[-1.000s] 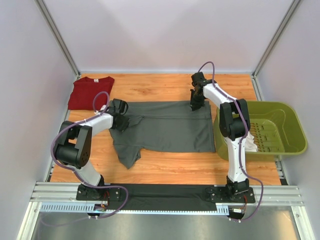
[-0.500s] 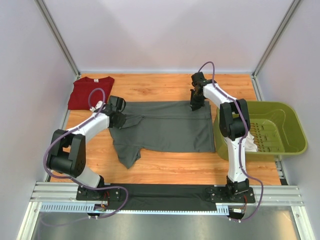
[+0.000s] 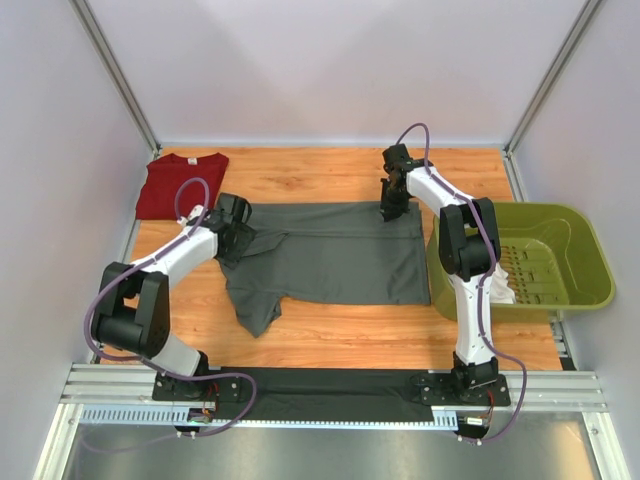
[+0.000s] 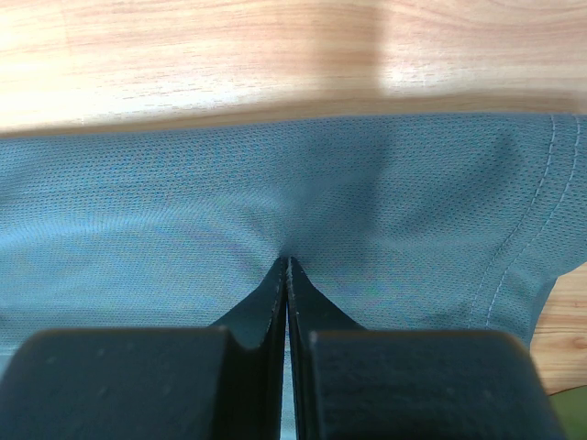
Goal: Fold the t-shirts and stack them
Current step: Fold the tshirt
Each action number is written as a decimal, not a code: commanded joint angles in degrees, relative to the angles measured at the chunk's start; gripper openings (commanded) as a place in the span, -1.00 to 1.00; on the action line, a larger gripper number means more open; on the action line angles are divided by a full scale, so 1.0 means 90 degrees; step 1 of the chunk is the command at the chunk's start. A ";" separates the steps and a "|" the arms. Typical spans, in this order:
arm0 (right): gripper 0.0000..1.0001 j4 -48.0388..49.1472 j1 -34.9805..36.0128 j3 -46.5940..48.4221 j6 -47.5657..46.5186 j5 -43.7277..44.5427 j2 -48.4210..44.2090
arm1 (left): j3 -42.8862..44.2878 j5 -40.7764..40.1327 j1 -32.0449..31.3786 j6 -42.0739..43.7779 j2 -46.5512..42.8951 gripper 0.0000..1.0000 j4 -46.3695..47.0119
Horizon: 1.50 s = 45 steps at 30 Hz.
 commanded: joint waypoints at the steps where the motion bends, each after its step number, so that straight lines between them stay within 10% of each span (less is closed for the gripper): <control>1: -0.99 0.0027 0.0040 0.0039 0.0048 -0.0035 -0.0098 | 0.0023 -0.0277 0.0041 -0.0080 0.0199 0.40 -0.0026; 13: -0.99 0.0047 0.0040 0.0009 0.0057 -0.0035 -0.0098 | 0.0228 -0.0277 0.0138 -0.0070 0.0765 0.00 0.0257; 23: -0.99 0.0018 0.0030 0.0039 0.0048 -0.0210 -0.0069 | 0.0297 -0.0189 0.0246 -0.0021 0.0697 -1.00 0.0277; 45: -0.99 0.0008 0.0040 0.0048 0.0116 -0.0181 -0.0040 | 0.0209 0.0406 0.0246 0.0008 -0.0445 -1.00 -0.0250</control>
